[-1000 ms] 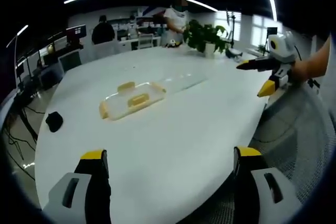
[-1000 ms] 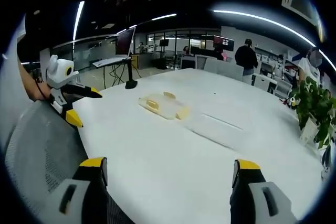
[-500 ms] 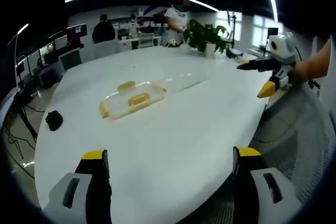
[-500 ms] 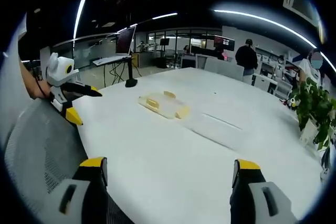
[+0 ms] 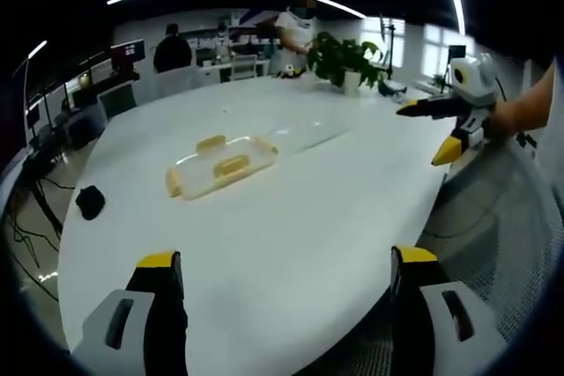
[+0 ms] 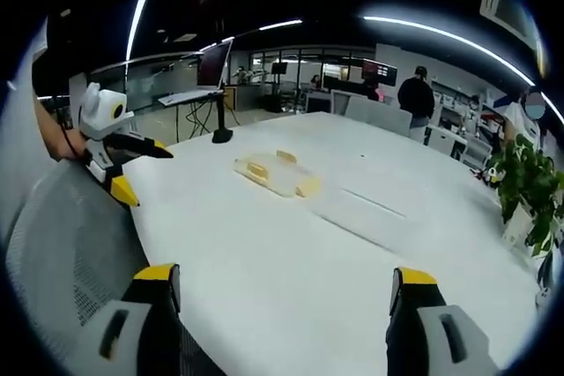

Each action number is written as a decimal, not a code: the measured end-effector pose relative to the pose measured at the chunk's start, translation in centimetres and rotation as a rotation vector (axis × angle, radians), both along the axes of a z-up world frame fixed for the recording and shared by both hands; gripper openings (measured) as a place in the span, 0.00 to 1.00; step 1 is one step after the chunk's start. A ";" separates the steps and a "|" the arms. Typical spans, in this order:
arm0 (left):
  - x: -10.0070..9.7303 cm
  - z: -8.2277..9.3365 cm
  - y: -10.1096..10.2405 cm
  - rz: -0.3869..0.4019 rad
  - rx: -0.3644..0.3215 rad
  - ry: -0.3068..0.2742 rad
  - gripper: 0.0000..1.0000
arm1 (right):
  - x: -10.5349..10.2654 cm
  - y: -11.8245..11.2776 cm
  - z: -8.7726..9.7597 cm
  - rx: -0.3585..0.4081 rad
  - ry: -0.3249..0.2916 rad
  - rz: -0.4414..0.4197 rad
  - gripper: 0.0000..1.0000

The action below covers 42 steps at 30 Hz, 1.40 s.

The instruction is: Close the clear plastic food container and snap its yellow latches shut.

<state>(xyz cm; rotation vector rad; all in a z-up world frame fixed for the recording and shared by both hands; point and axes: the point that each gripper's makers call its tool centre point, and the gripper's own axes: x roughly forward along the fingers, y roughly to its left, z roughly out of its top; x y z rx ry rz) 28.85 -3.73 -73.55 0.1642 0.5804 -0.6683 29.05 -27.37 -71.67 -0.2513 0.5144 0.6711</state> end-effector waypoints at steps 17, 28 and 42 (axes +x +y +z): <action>0.2 0.1 0.3 0.017 0.011 -0.003 0.94 | 0.0 -0.1 -0.3 0.023 0.030 -0.002 0.99; 0.2 -0.1 0.3 0.016 0.015 0.004 0.94 | -0.1 -0.1 -0.3 0.023 0.039 0.003 0.96; 0.1 -0.1 -0.5 -0.068 0.072 0.005 0.92 | 0.4 0.8 0.2 0.012 0.041 0.059 0.96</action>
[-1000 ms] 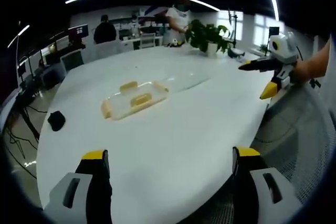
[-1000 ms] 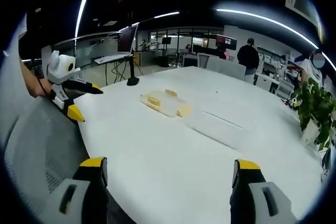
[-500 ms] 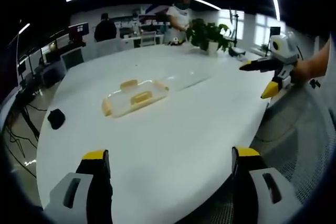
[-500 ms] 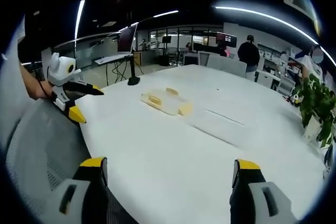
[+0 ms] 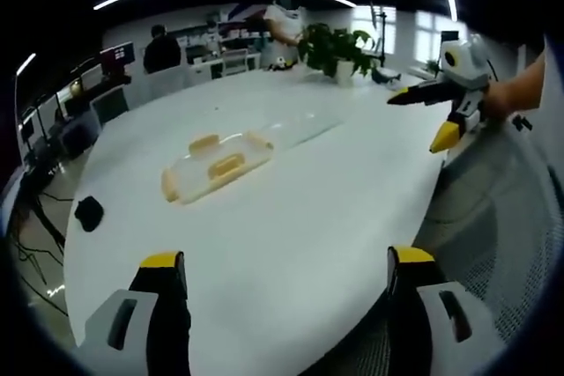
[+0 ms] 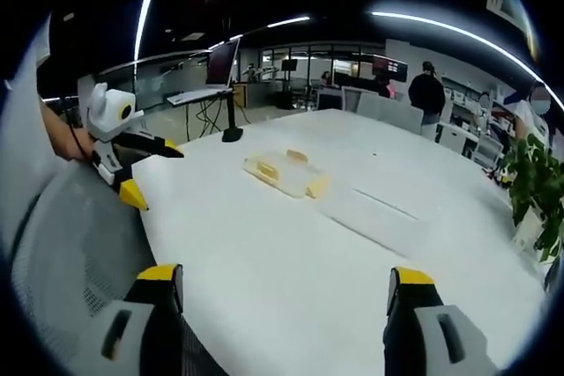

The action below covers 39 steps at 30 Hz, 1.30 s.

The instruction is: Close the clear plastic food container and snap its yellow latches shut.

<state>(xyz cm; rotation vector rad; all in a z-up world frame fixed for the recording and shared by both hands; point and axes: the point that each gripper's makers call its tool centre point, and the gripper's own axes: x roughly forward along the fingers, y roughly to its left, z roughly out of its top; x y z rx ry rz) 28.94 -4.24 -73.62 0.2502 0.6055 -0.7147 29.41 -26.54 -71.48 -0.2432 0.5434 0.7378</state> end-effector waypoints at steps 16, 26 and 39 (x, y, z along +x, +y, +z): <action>2.7 -0.2 -0.9 -0.081 0.041 0.003 0.90 | 1.6 0.3 -0.6 -0.060 0.011 0.056 0.93; 3.7 -0.6 -0.4 -0.082 0.059 0.009 0.90 | 2.7 0.5 -0.8 -0.070 0.008 0.063 0.90; 5.0 -0.8 0.0 -0.085 0.067 0.016 0.89 | 4.0 1.6 -1.1 -0.083 0.005 0.098 0.89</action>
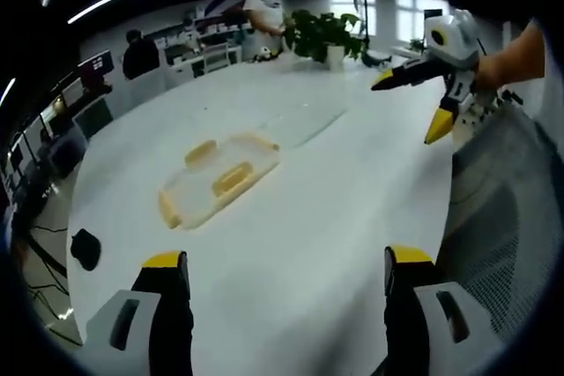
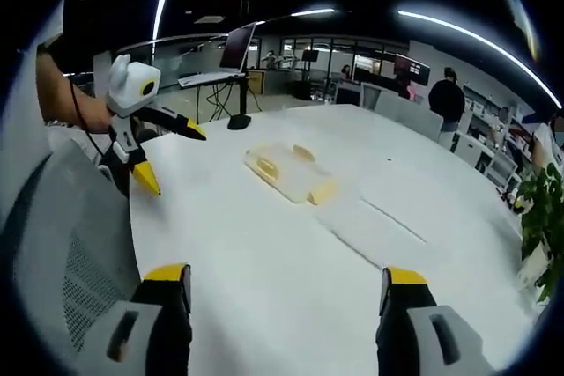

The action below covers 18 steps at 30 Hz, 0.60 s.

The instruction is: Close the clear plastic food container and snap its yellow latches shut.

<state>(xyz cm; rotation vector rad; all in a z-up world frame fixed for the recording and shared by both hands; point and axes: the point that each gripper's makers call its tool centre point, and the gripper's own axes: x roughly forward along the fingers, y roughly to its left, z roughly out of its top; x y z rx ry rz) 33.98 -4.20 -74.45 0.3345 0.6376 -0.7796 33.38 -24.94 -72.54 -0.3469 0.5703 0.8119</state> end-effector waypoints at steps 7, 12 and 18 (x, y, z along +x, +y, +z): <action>0.6 0.1 0.0 -0.008 -0.003 0.001 0.89 | 0.2 0.8 -0.4 -0.003 0.016 0.019 0.88; 1.0 0.0 0.3 -0.017 0.003 0.000 0.88 | 0.6 1.2 -0.4 0.004 0.031 0.034 0.84; 1.3 -0.3 0.6 -0.022 0.011 0.005 0.87 | 1.2 1.4 -0.6 -0.023 0.032 0.054 0.83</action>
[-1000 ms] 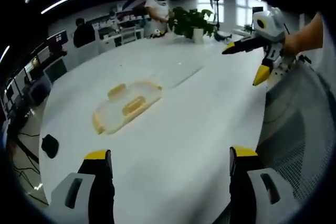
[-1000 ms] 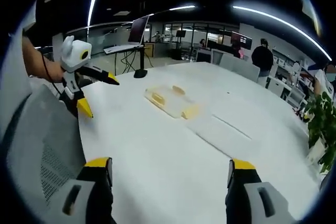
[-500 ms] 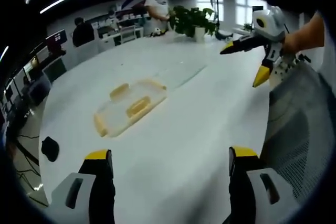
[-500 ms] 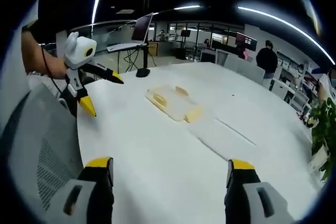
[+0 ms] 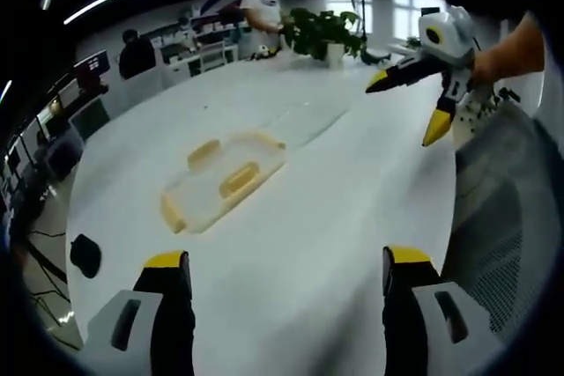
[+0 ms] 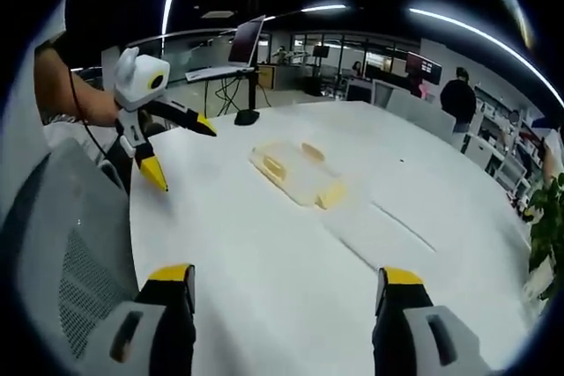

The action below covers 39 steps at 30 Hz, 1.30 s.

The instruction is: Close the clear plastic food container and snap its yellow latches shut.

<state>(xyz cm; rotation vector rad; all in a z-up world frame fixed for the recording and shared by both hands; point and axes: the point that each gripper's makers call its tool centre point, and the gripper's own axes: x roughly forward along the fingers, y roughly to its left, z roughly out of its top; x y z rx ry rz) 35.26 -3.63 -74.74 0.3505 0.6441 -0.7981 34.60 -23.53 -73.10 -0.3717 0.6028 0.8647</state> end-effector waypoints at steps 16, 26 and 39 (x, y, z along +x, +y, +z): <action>1.1 -0.5 0.1 -0.028 0.016 0.015 0.87 | 1.6 0.8 -0.3 -0.027 0.011 0.064 0.79; 1.7 -0.9 0.1 -0.036 0.023 0.027 0.86 | 2.8 1.0 -0.5 -0.040 0.002 0.092 0.77; 2.7 -1.1 0.7 -0.039 0.029 0.036 0.84 | 4.2 1.5 -0.2 -0.060 -0.016 0.147 0.74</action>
